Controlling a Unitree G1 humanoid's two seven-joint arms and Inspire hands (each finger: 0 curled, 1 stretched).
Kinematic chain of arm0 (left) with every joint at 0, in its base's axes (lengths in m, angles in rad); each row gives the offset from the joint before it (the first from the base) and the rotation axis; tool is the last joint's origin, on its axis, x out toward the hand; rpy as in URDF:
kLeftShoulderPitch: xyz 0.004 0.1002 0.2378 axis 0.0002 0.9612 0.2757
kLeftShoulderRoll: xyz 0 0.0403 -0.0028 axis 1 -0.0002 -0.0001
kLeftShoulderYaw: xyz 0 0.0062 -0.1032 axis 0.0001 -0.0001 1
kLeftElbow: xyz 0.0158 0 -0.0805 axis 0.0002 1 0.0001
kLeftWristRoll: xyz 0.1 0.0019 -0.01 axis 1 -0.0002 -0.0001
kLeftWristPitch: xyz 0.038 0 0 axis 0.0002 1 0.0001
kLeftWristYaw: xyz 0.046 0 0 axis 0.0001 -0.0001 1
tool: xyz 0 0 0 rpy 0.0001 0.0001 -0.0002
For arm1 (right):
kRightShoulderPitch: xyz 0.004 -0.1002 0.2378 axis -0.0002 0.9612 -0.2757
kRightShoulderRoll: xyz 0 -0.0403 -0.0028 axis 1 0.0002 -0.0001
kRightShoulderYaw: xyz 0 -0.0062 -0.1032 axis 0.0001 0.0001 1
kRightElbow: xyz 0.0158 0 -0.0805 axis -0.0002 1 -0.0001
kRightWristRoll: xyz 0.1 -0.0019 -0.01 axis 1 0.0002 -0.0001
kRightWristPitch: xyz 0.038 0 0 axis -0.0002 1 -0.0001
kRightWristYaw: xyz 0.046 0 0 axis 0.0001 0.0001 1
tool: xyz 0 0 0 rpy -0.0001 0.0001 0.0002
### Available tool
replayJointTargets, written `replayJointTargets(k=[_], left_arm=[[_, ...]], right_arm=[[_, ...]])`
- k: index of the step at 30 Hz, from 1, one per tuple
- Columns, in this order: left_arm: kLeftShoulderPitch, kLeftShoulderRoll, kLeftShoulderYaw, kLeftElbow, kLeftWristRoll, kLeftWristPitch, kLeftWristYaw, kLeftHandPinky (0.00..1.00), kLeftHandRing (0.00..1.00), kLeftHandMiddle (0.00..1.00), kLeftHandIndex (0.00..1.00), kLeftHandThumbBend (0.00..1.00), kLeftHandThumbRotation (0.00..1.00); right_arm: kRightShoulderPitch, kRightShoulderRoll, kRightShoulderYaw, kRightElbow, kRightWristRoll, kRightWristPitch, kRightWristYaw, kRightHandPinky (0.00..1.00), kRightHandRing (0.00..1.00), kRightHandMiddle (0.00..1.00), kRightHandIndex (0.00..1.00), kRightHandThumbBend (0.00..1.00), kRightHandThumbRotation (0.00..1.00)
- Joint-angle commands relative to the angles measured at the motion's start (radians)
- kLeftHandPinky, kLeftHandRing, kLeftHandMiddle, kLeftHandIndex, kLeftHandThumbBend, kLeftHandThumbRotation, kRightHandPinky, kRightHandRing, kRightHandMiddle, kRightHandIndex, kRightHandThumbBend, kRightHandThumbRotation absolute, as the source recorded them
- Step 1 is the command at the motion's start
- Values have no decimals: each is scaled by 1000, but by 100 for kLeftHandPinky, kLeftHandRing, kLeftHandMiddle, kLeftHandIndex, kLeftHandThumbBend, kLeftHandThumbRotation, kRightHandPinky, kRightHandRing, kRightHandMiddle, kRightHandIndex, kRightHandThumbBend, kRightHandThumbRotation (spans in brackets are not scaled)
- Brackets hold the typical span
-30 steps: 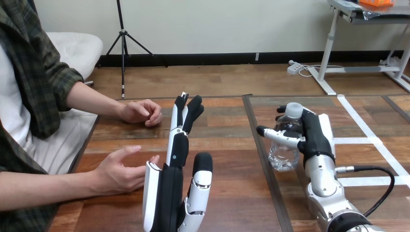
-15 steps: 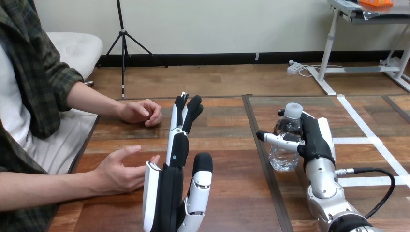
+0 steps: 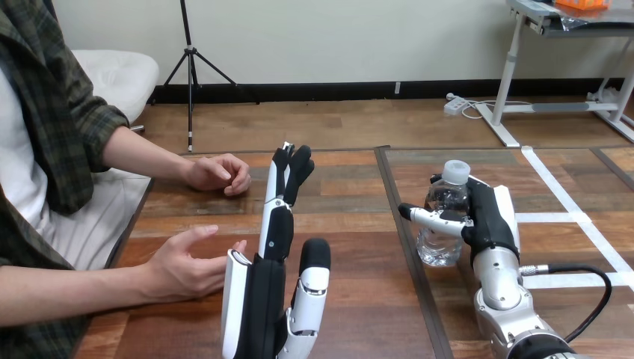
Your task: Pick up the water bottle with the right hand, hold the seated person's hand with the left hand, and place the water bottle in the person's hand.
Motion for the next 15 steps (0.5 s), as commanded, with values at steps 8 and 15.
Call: replayJointTargets(k=[8, 15], left_arm=[[71, -29, 9, -24, -2, -6, 4, 100, 93, 94, 100, 31, 100], [76, -33, 11, -33, -4, 6, 0, 100, 92, 94, 100, 31, 100]], right_arm=[[-19, 16, -18, -14, 25, -37, -40, 50, 54, 60, 62, 77, 0], [-20, 18, -9, -14, 18, -41, -68, 46, 50, 56, 58, 75, 0]])
